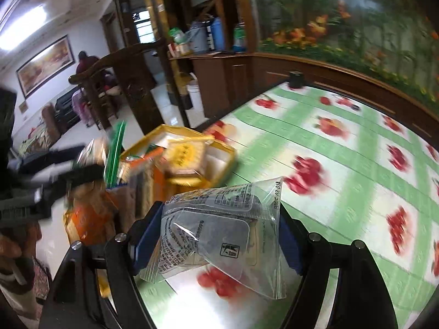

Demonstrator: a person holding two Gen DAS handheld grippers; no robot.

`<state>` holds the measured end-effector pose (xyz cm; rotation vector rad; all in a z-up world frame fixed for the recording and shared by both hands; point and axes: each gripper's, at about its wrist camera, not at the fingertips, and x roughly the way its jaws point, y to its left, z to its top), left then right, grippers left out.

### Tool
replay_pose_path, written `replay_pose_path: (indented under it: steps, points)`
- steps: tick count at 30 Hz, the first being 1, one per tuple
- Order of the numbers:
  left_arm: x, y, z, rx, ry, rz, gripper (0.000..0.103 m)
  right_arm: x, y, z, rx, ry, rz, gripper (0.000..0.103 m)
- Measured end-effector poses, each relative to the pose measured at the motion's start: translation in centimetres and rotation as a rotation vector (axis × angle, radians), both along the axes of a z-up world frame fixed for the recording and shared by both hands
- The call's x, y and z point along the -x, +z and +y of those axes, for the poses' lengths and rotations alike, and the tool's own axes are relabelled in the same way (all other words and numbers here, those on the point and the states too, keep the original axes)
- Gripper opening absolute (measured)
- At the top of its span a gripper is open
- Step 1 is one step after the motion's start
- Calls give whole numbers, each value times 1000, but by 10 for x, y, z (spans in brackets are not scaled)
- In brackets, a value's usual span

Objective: Organize snacks
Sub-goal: 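Lift both held packs and carry them over the white box, then lower both packs into the box and open both tools to release them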

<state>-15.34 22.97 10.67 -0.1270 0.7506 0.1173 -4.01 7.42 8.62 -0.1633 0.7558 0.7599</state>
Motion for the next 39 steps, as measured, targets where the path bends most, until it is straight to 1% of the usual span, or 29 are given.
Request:
replay_pose_path:
  steps: [5, 7, 10, 13, 17, 21, 24, 27, 30, 34, 37, 39]
  points:
    - [13, -23, 22, 7, 44, 42, 77, -14, 2, 39, -5, 37, 8, 77]
    - [16, -32, 31, 21, 54, 54, 77, -19, 4, 56, -3, 62, 3, 77]
    - [17, -33, 34, 22, 53, 43, 77, -28, 8, 83, 15, 80, -13, 77]
    - [18, -28, 38, 24, 58, 30, 77, -35, 7, 113, 28, 122, -10, 77]
    - [22, -28, 42, 44, 48, 32, 77, -43, -5, 150, 80, 165, 1, 77]
    - [19, -33, 39, 51, 37, 36, 77, -53, -28, 178, 141, 182, 38, 77]
    - [18, -30, 40, 70, 28, 28, 77, -57, -32, 184, 174, 178, 57, 81]
    - [19, -27, 38, 60, 20, 24, 77, -55, -26, 175, 158, 164, 63, 83]
    - [22, -26, 32, 66, -3, 23, 77, -51, -18, 164, 145, 152, 58, 85]
    - [19, -27, 22, 35, -3, 25, 77, -54, -12, 158, 92, 147, 80, 86]
    - [19, -30, 22, 57, -5, 33, 77, -59, -21, 178, 137, 184, 92, 86]
    - [20, -30, 18, 48, -6, 33, 77, -59, -35, 191, 228, 204, 103, 86]
